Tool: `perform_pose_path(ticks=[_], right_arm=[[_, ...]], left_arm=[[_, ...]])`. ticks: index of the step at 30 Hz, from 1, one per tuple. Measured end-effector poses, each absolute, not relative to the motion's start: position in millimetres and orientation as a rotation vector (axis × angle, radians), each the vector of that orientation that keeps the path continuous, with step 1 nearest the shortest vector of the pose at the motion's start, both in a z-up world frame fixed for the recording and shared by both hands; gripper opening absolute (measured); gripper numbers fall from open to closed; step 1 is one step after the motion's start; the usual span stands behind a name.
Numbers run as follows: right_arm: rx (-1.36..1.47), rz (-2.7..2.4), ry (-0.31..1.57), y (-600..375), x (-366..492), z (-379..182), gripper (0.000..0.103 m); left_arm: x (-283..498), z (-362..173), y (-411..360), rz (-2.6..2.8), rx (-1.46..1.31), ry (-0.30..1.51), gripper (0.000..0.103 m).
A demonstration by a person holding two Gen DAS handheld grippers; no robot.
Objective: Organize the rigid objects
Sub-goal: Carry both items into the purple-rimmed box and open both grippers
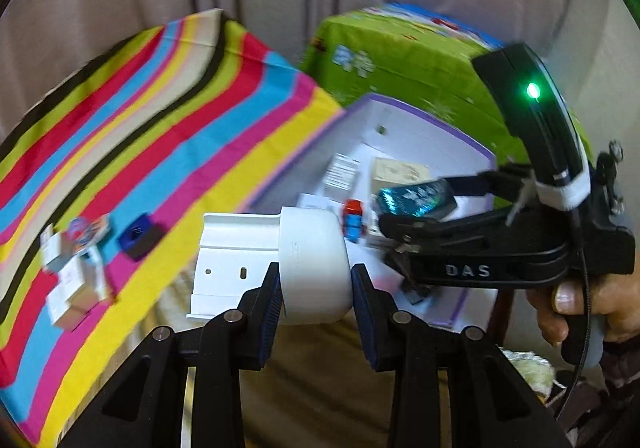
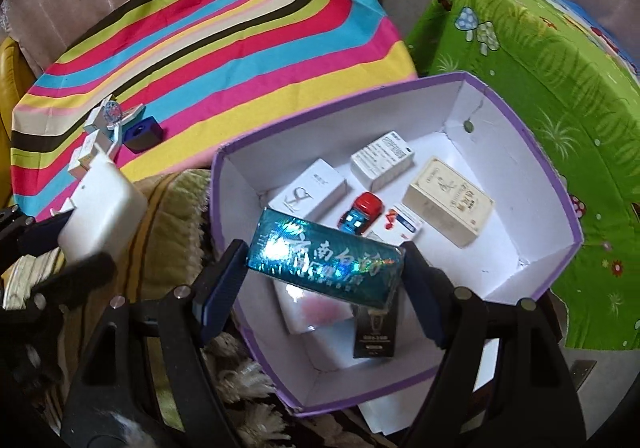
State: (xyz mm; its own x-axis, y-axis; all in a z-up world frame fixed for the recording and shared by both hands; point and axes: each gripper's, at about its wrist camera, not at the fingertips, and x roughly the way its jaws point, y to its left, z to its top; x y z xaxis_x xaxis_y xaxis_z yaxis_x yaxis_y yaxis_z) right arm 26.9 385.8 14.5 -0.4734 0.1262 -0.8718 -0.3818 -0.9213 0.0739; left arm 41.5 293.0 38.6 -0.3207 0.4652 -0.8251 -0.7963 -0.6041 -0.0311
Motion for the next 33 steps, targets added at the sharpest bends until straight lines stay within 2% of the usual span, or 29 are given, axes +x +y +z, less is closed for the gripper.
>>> perform_pose_path(ticks=[6,13,15,16,21,33], right_arm=[[-1.386,2.392,0.39,400.5,39.5,16.8,0.079],[-1.391,2.333,0.424,416.3,48.3,6.8,0.079],[-1.398,2.311,0.446,420.0,50.8,2.3,0.079],[-1.404,2.307,0.455,421.0,51.6,0.5,0.08],[-1.417,2.295,0.488,421.6,54.1,-7.0,0.082],[-1.361,2.386,0.499,396.5,42.6,15.1,0.088]], left_arm=[[57.8,32.1,316.5,1.906,-1.034,0.578,0.035],[61.1,24.4,331.7,1.795,-1.043,0.554,0.037],[58.4,20.2,332.7,1.751,-1.076,0.512,0.056],[57.7,19.3,332.9,1.75,-1.084,0.51,0.06],[55.1,22.2,327.1,1.787,-1.086,0.488,0.068],[28.4,33.3,277.1,2.01,-1.142,0.383,0.068]])
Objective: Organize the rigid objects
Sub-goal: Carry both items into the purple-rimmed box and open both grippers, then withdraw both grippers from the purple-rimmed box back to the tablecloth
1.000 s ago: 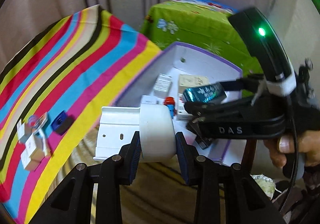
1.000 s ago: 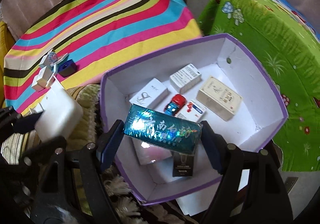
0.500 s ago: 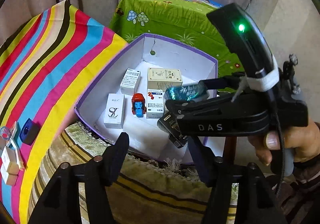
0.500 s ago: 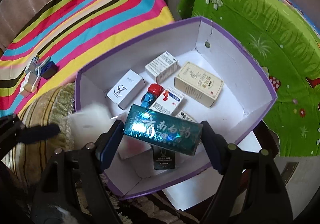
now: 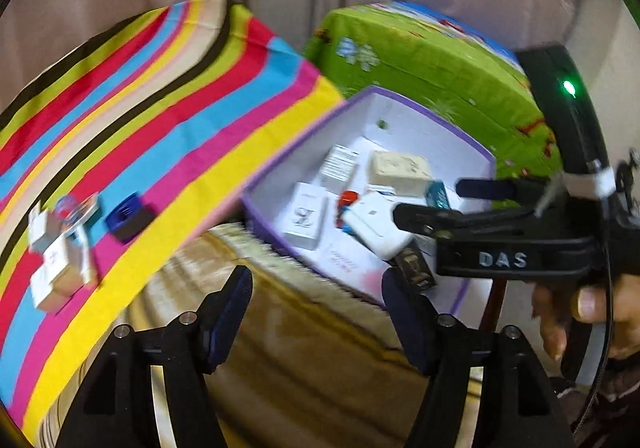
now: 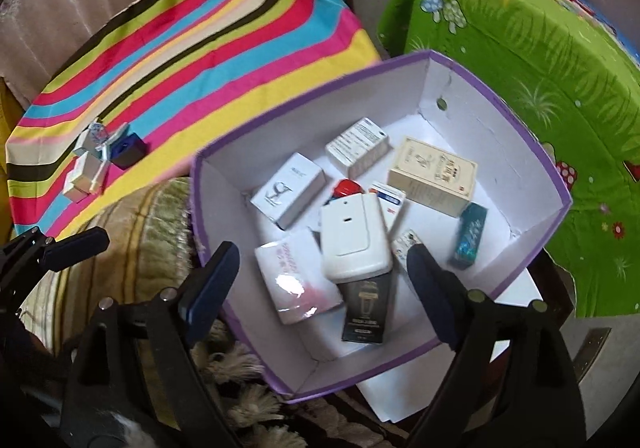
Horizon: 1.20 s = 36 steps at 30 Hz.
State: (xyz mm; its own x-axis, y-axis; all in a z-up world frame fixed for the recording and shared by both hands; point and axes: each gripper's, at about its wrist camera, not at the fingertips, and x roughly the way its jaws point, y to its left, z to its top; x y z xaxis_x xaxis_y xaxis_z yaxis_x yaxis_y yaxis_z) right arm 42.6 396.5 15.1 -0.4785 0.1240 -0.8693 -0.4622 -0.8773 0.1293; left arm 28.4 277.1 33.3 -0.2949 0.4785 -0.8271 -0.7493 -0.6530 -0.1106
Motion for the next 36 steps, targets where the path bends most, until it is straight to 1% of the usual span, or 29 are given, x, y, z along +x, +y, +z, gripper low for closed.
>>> perform_pose_path(ticks=[11,16,22,25,36], right_arm=[[-1.417,2.516,0.389,344.9,5.0,28.2,0.089],[-1.482,2.549,0.336,320.8,-14.3,22.9,0.089],[-1.535,2.579,0.218,296.4,-31.7,21.2,0.089],[-1.545,2.584,0.197,290.0,-41.4,20.6,0.089],[-1.607,2.638,0.101,254.8,-91.5,17.0,0.089]], left_arm=[[-13.1,33.6,190.0,2.2,-1.234,0.173,0.068],[-29.9,25.5,144.1,2.284,-1.309,0.048,0.068],[-43.2,18.7,101.5,2.336,-1.358,-0.074,0.068],[-48.5,17.1,91.9,2.353,-1.366,-0.095,0.068],[-84.8,15.8,61.6,2.439,-1.397,-0.081,0.068]])
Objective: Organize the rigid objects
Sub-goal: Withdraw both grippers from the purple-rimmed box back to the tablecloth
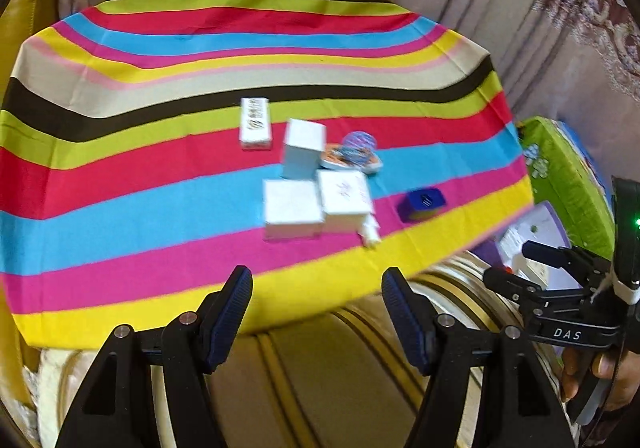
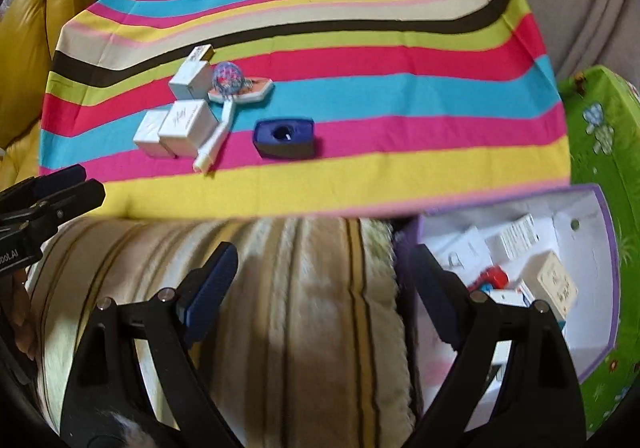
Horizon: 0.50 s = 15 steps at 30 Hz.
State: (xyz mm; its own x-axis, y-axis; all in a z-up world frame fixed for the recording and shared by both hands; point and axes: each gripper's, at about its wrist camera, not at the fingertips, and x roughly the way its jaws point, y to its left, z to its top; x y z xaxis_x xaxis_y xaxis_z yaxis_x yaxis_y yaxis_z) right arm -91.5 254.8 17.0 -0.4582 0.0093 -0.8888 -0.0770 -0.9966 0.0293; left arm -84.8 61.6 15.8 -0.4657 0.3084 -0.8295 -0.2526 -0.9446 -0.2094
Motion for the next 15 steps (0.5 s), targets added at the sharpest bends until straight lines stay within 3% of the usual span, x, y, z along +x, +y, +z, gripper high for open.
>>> perform_pose_path(ticks=[15], right_arm=[[-1.64,2.63,0.062,240.8,-153.0,2.4,0.089]], left_arm=[[-169.8,5.0,41.6,2.498,-1.484,-0.103,0.068]])
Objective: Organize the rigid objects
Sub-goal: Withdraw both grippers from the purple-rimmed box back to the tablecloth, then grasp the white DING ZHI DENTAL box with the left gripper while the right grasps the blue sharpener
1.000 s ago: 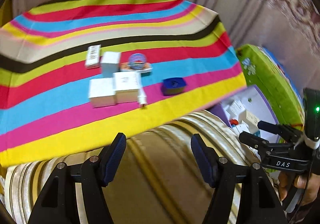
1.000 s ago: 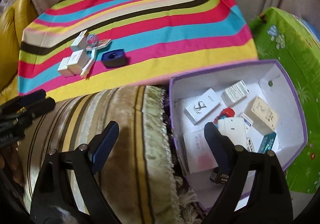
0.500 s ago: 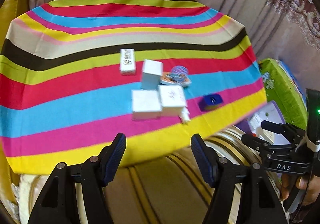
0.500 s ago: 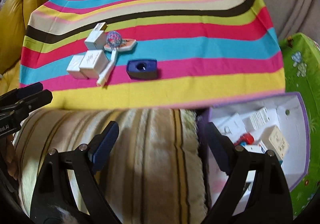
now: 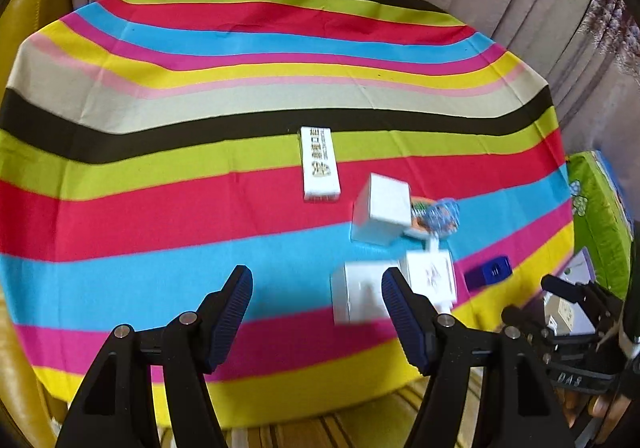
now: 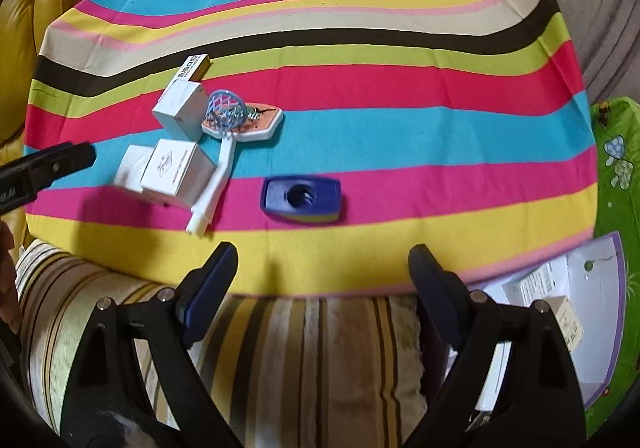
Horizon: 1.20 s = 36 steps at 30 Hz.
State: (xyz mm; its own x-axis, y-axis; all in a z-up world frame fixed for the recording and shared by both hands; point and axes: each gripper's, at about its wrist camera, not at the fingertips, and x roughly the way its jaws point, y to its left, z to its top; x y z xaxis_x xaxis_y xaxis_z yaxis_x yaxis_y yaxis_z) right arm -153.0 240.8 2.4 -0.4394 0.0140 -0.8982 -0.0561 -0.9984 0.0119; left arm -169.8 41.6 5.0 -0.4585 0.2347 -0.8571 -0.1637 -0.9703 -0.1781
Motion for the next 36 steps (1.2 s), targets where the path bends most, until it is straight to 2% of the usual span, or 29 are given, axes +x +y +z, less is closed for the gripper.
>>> perform_pose_path(ticks=[16,31,34,36], right_arm=[[-1.647,2.6,0.078,242.4,-191.6,-13.0,0.089],[-1.662,2.56,0.041,241.7,-210.3,-31.5,0.089],[-1.686,2.549,0.03,239.6,-213.4,-38.5,0.089],[-1.689,2.542,0.029,239.9,-214.3,-41.0,0.089]], left_arm=[[-253.3,-8.8,48.9,2.522,-1.539,-0.157,0.068],[-285.6,-45.8,62.7,2.53,-1.609,-0.043,0.068],[-284.1,-47.1,68.2,2.545,-1.589,0.037,0.066],[-283.8,-46.4,68.1,2.539,-1.564,0.039,0.057]])
